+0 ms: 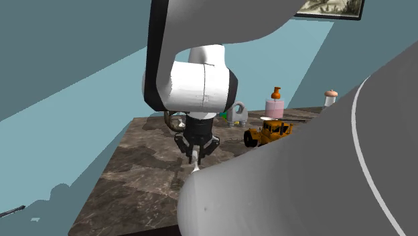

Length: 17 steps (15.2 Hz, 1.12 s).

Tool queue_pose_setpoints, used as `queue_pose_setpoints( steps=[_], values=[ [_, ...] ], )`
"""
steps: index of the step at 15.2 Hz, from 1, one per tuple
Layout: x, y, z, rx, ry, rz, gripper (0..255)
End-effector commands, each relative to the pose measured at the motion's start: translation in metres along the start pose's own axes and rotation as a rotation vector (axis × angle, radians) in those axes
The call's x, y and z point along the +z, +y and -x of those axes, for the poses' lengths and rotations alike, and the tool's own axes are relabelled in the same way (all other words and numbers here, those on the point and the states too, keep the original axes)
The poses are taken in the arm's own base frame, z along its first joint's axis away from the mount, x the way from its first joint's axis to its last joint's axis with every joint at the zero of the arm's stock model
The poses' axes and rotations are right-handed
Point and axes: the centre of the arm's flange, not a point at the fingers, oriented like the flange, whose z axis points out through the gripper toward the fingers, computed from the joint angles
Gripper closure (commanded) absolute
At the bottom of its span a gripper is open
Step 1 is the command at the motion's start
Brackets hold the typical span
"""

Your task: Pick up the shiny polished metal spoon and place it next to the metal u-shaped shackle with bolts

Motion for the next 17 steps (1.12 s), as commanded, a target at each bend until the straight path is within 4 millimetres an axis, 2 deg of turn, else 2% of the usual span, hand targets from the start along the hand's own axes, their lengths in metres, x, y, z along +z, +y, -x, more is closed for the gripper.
queue_pose_setpoints(
  steps=[1, 17],
  values=[
    [-0.011, -0.002, -0.002, 0.000, -0.001, 0.000, 255],
    [-0.092, -0.012, -0.020, 0.000, -0.001, 0.000, 255]
  ],
)
